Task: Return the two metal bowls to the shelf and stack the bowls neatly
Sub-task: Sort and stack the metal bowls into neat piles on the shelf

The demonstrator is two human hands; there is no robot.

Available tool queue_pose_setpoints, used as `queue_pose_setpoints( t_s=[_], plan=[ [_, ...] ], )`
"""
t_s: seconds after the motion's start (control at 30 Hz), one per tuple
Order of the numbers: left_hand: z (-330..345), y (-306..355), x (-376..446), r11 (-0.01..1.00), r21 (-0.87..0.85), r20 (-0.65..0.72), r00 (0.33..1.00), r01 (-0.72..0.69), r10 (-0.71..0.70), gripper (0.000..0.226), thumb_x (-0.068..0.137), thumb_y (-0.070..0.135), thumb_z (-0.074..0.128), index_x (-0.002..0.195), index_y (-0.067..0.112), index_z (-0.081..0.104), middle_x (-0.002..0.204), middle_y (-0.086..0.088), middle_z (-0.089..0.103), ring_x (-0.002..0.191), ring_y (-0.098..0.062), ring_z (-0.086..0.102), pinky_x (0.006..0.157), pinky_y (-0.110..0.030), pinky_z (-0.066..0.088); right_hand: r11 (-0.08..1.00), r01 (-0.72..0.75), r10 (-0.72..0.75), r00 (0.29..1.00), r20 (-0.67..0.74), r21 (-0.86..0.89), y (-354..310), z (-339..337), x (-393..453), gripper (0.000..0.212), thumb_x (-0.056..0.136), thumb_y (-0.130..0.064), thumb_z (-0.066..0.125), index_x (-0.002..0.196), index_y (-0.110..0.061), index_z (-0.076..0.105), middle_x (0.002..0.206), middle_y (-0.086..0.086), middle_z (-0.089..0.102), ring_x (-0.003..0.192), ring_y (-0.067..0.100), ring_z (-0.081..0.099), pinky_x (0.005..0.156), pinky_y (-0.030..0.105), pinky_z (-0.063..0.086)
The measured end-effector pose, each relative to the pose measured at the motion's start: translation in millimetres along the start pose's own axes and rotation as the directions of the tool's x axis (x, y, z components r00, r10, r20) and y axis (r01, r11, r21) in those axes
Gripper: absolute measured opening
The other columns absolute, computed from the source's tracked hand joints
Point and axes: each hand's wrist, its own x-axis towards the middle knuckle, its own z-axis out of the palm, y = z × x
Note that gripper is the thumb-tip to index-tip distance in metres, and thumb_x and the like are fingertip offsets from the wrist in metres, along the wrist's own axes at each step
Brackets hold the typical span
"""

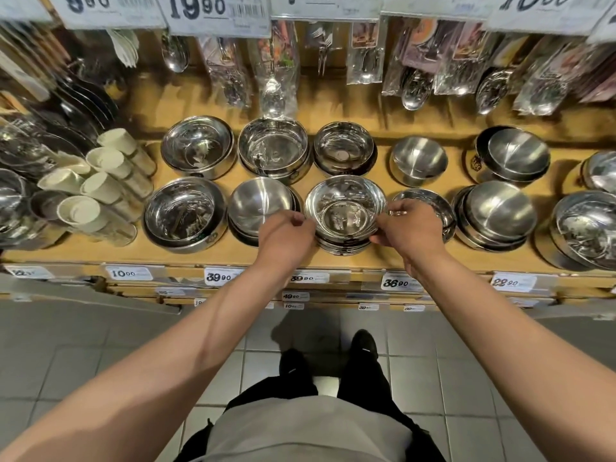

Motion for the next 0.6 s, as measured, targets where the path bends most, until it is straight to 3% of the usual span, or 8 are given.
queue_pose_setpoints(
  t_s=[0.1, 0.23, 0.3, 0.37, 0.5, 0.6],
  plan=[
    [6.6, -2.5, -0.5, 1.0, -0.002, -0.044, 0.999, -0.008, 0.008, 0.013, 0.091, 0.026, 0.071, 0.099, 0.016, 0.067, 0.102, -0.003, 0.071, 0.092, -0.018, 0.071, 0.082, -0.031, 0.061, 0.995, 0.045, -0.046, 0.999, -0.009, -0.089, 8.2, -1.1, 0.3, 0.009, 0.085, -0.005, 0.075, 0.079, -0.013, 0.073, 0.075, 0.008, 0.075, 0.066, 0.021, 0.075, 0.076, 0.051, 0.064],
    [10.5, -1.5, 1.4, 0.998, 0.057, -0.084, 0.996, -0.024, 0.029, 0.022, 0.088, 0.027, 0.075, 0.102, 0.015, 0.063, 0.104, -0.001, 0.066, 0.094, -0.015, 0.065, 0.076, -0.023, 0.054, 0.991, 0.064, -0.065, 0.998, -0.001, -0.117, 18.1, 1.7, 0.4, 0.01, 0.084, -0.011, 0.076, 0.075, -0.017, 0.076, 0.078, 0.014, 0.076, 0.079, 0.033, 0.076, 0.086, 0.053, 0.059],
    [10.8, -0.5, 2.4, 0.998, 0.06, -0.076, 0.997, -0.019, 0.023, 0.023, 0.086, 0.027, 0.077, 0.099, 0.016, 0.061, 0.098, 0.001, 0.064, 0.091, -0.016, 0.066, 0.077, -0.027, 0.057, 0.98, 0.112, -0.114, 0.993, -0.008, -0.167, 21.0, 3.5, -0.6, 0.007, 0.082, -0.014, 0.074, 0.077, -0.014, 0.078, 0.078, 0.014, 0.076, 0.083, 0.037, 0.074, 0.089, 0.054, 0.057],
    [10.8, 1.3, 2.3, 0.996, 0.086, -0.07, 0.997, -0.027, 0.033, 0.02, 0.086, 0.025, 0.077, 0.092, 0.02, 0.059, 0.086, 0.008, 0.059, 0.086, -0.015, 0.066, 0.075, -0.028, 0.06, 0.962, 0.164, -0.173, 0.985, -0.023, -0.217, 22.7, 3.3, -2.9, 0.009, 0.083, -0.014, 0.072, 0.077, -0.011, 0.079, 0.076, 0.013, 0.076, 0.081, 0.035, 0.072, 0.088, 0.051, 0.056],
    [8.9, 2.3, 1.8, 0.991, 0.126, -0.075, 0.996, -0.037, 0.047, 0.019, 0.085, 0.025, 0.077, 0.097, 0.02, 0.062, 0.078, 0.016, 0.056, 0.068, 0.001, 0.056, 0.046, -0.006, 0.044, 0.924, 0.26, -0.282, 0.958, -0.04, -0.281, 26.0, 1.5, -8.1, 0.015, 0.086, -0.013, 0.068, 0.076, -0.005, 0.075, 0.075, 0.013, 0.073, 0.077, 0.031, 0.066, 0.067, 0.025, 0.04],
    [9.4, 3.2, 2.5, 0.991, 0.135, -0.073, 0.997, -0.026, 0.036, 0.026, 0.086, 0.025, 0.078, 0.109, 0.017, 0.066, 0.087, 0.009, 0.063, 0.077, -0.007, 0.063, 0.056, -0.012, 0.05, 0.921, 0.276, -0.296, 0.955, -0.032, -0.276, 29.4, 4.1, -10.5, 0.016, 0.089, -0.015, 0.066, 0.08, -0.002, 0.07, 0.076, 0.015, 0.07, 0.074, 0.03, 0.059, 0.062, 0.029, 0.033]
  ],
)
